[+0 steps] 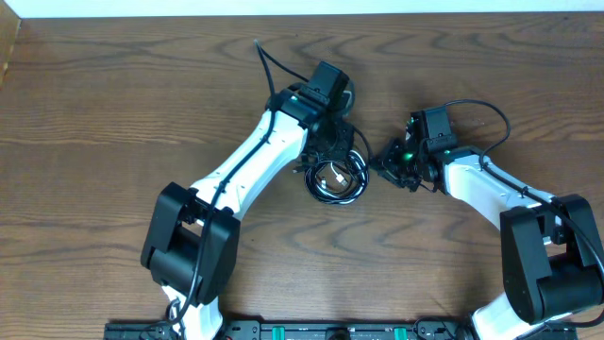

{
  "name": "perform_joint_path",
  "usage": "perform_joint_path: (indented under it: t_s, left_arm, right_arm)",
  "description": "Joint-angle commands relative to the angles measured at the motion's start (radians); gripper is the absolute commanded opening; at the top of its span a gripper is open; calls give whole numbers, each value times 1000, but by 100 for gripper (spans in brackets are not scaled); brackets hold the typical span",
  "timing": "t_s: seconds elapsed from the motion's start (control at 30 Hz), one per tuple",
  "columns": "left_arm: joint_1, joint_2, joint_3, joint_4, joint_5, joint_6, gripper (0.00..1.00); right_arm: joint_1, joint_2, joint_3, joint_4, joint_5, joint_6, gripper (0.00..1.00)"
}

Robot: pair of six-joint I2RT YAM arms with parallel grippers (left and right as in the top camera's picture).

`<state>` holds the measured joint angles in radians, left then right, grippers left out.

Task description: Untangle cables

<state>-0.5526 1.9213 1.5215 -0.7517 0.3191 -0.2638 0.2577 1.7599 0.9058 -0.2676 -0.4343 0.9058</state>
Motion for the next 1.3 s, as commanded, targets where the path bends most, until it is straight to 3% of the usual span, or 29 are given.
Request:
perform_joint_path:
  t_s: [0.0,0.1,0.37,0.67,0.8,0.9,0.97,1.0,1.17,1.27]
  left_arm:
    - [-12,18,-47,-9,-50,20,34]
    - [-14,36,-97,-5,-104,19,29]
    - [-14,38,-187,80,-103,20,29]
    - [-14,38,-187,121,-104,20,29]
    - [-14,38,-187,122,-104,20,29]
    - [-14,38,-187,126,-103,20,28]
    - [-14,38,-187,126,-103,19,25]
    - [-13,37,-186,121,-103,19,14]
    - [-11,-28,-182,120,-111,27,13]
    - [-3,-99,-169,131,-111,27,13]
  right_arm:
    - [11,-8,15,-39,4,6,24]
    - [21,-8,15,-57,2,6,22]
    - [51,-8,15,-52,3,81,29]
    - [151,-7,15,10,191,244,33]
    - [185,-7,15,15,275,296,30]
    - [201,-7,15,24,320,298,22]
    - [204,-7,15,23,351,286,6]
    - [204,-7,15,26,370,243,1]
    - [167,-8,31,100,273,-16,1]
    - [117,-8,88,45,174,-125,1]
